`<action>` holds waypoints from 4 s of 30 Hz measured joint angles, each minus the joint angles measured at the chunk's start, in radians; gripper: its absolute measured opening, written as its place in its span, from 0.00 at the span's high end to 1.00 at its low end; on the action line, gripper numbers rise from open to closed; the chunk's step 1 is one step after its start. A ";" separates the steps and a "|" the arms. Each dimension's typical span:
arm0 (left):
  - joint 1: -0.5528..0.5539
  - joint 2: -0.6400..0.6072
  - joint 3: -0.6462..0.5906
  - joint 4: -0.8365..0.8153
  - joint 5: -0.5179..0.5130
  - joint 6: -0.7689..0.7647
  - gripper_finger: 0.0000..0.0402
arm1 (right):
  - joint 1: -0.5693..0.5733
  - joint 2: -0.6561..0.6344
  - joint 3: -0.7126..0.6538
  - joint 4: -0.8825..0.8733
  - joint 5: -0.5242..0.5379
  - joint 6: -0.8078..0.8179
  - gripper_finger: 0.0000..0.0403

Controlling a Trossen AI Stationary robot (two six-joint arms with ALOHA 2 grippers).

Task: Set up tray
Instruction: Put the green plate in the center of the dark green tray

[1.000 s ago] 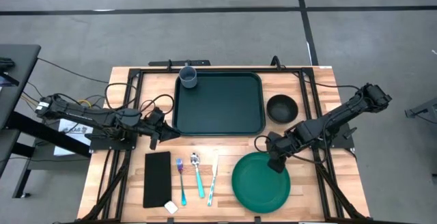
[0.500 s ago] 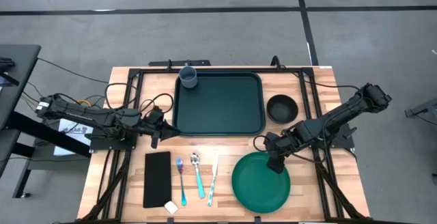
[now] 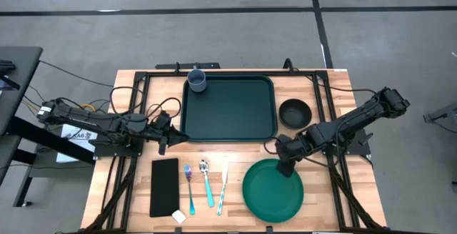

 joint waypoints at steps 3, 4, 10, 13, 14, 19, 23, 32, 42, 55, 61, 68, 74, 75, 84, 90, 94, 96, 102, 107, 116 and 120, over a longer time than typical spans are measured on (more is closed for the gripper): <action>0.000 0.000 0.000 -0.013 0.004 -0.002 0.85 | 0.002 0.000 0.000 -0.092 0.002 0.036 0.67; 0.000 0.000 0.000 -0.012 0.007 -0.002 0.85 | 0.005 0.000 0.000 -0.104 0.002 0.037 0.67; 0.000 0.000 0.000 -0.012 0.008 -0.002 0.85 | 0.031 0.000 0.000 -0.078 0.002 0.029 0.68; 0.000 0.000 0.000 -0.012 0.008 -0.002 0.85 | 0.042 0.011 -0.003 -0.072 0.001 0.029 0.68; 0.000 0.000 0.000 -0.012 0.008 -0.002 0.85 | 0.044 0.017 -0.009 -0.071 -0.007 0.029 0.68; 0.000 0.000 0.000 -0.008 0.008 -0.007 0.85 | 0.068 0.064 -0.047 -0.016 -0.050 0.029 0.68; 0.000 0.000 0.000 0.002 0.008 -0.007 0.85 | 0.079 0.107 -0.048 -0.004 -0.051 0.029 0.68; 0.000 0.000 0.000 0.001 0.008 -0.019 0.85 | 0.081 0.199 -0.048 0.088 -0.097 0.003 0.69; 0.000 0.000 0.000 0.000 0.008 -0.033 0.85 | 0.079 0.200 -0.048 0.123 -0.104 0.004 0.94; 0.000 0.000 0.000 -0.001 0.007 -0.033 0.85 | 0.024 0.161 -0.010 0.134 -0.128 -0.014 0.99; 0.000 0.000 0.000 -0.001 0.007 -0.033 0.85 | -0.051 0.151 0.063 0.088 -0.113 -0.067 0.99; 0.000 0.000 0.000 -0.003 0.005 -0.032 0.85 | -0.194 0.096 0.155 -0.012 -0.058 -0.140 1.00; 0.000 0.000 0.000 -0.002 0.005 -0.032 0.85 | -0.394 0.079 0.223 -0.030 -0.019 -0.215 1.00; 0.000 0.000 0.000 -0.001 0.005 -0.032 0.85 | -0.431 0.079 0.233 -0.030 -0.017 -0.232 1.00; 0.000 0.000 0.000 -0.001 0.004 -0.032 0.85 | -0.772 0.079 0.258 -0.041 0.037 -0.332 1.00; 0.000 0.000 0.000 -0.001 0.003 -0.038 0.85 | -0.936 0.114 0.259 -0.027 0.031 -0.375 1.00; 0.000 0.000 0.000 -0.001 -0.014 -0.047 0.85 | -0.965 0.163 0.259 -0.018 0.000 -0.410 1.00; 0.000 0.000 0.000 -0.001 -0.021 -0.050 0.85 | -0.964 0.196 0.259 -0.012 -0.018 -0.422 1.00; 0.000 0.000 0.000 -0.001 -0.022 -0.062 0.85 | -0.956 0.294 0.259 0.001 -0.024 -0.450 1.00; 0.000 0.000 0.000 -0.001 -0.022 -0.070 0.85 | -0.956 0.346 0.285 0.013 -0.024 -0.469 1.00; 0.000 0.000 0.000 -0.001 -0.027 -0.071 0.85 | -0.973 0.376 0.340 0.008 -0.017 -0.472 0.93; 0.000 0.000 0.000 -0.001 -0.027 -0.071 0.85 | -0.995 0.368 0.340 -0.043 0.003 -0.471 0.92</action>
